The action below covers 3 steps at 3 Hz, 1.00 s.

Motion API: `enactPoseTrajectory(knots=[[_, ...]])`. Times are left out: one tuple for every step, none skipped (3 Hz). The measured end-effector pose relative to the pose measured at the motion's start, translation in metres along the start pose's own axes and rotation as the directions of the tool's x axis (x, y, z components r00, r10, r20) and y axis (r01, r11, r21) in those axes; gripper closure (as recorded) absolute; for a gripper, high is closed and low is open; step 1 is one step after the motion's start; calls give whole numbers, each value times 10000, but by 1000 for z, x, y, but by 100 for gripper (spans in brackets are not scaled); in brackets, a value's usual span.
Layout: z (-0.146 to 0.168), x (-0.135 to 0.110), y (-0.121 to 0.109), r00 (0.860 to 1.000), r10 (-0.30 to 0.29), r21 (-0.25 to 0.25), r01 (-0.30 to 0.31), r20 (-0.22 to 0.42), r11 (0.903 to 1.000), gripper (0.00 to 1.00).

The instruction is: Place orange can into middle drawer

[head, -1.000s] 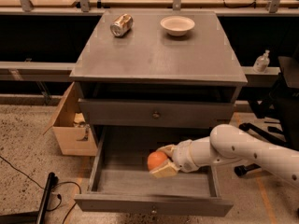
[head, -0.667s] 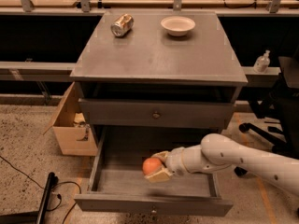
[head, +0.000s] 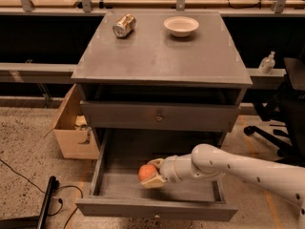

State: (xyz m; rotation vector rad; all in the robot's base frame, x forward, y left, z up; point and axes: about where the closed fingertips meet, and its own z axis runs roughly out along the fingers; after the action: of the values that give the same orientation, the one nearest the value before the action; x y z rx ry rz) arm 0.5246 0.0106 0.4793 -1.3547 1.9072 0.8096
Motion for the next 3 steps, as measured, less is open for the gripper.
enactPoseTrajectory(knots=[[21, 12, -4, 9986, -151, 216, 162, -508, 9996, 100], [42, 26, -10, 9934, -295, 523, 354, -1108, 9980, 100], [56, 35, -15, 9870, -495, 648, 600, -1530, 9961, 84]])
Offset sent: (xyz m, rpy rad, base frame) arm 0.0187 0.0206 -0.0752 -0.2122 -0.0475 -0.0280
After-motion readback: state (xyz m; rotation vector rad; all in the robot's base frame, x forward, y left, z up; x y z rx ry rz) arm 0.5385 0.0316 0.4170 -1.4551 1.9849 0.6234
